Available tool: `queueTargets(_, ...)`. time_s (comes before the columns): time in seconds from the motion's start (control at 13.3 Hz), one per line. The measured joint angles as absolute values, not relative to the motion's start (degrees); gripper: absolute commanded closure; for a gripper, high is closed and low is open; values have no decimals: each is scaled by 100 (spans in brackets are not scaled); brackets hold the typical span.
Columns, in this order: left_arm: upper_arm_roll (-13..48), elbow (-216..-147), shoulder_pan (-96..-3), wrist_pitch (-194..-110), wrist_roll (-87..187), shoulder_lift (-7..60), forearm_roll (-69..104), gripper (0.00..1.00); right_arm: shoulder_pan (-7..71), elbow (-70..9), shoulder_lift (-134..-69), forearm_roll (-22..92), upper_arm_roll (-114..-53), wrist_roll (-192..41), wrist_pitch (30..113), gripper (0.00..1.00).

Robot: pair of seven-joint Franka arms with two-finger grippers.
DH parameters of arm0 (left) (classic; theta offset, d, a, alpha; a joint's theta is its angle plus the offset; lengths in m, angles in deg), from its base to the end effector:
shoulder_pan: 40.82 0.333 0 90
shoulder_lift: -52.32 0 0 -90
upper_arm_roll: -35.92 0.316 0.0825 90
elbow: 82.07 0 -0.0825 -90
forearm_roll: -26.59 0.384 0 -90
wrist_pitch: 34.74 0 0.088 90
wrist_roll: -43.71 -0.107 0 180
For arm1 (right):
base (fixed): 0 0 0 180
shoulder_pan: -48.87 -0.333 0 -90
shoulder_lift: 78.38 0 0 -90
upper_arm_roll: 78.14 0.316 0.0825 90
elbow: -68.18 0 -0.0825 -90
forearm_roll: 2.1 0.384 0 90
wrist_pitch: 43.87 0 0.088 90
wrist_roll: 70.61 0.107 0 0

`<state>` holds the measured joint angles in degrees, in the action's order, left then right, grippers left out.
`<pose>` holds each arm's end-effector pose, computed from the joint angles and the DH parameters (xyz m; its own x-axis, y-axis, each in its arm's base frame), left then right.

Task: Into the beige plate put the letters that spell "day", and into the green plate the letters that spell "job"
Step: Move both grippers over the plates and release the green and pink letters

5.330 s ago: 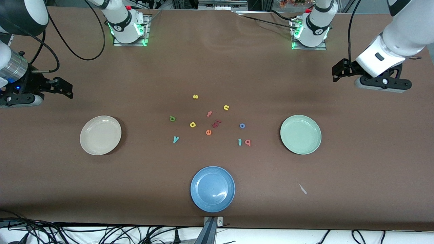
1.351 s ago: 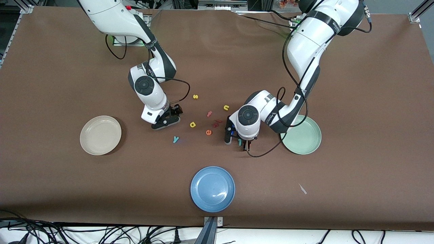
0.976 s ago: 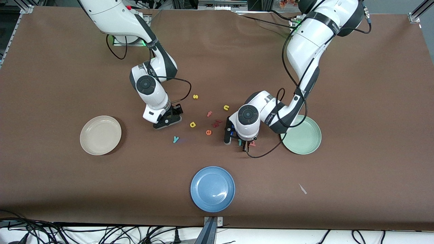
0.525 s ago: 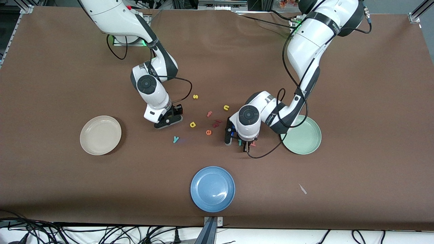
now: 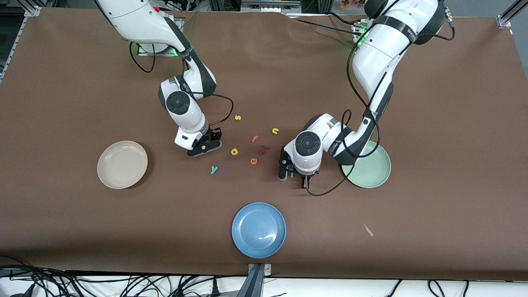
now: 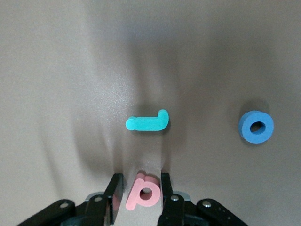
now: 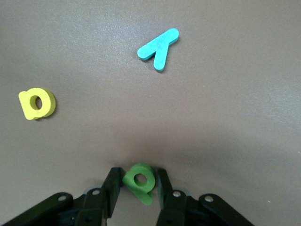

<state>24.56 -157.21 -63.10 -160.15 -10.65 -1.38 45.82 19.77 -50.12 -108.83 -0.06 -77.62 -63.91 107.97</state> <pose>0.6390 -0.3706 0.1736 -0.0875 -0.9899 -0.1115 -0.9955 0.0908 -0.0252 0.5174 0.2930 0.1760 0.9322 0.3583 0.0504 0.3600 -0.9325 -0.0291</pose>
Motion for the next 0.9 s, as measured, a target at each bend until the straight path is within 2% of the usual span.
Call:
queueTargets(0.08,2456,-15721,-6310,-16012,-1065,-138,4582,96,1976,-5012,-10870,-4,-7760,-6391,10797,78)
queueTargets(0.23,2457,-15720,-6309,-16001,-1065,-131,4582,96,1972,-5011,-10872,-2,-7735,-6390,10808,83)
queueTargets(0.45,2466,-15707,-6306,-15955,-1061,-118,4582,96,1973,-5010,-10869,-2,-7735,-6390,10808,85)
queueTargets(0.6,2470,-15635,-6253,-15601,-1038,13,4582,96,1981,-4959,-10867,-2,-7744,-6392,10703,85)
queueTargets(0.9,2477,-15593,-5851,-14750,-1027,505,4582,96,2083,-4354,-10618,-2,-8057,-6872,9386,85)
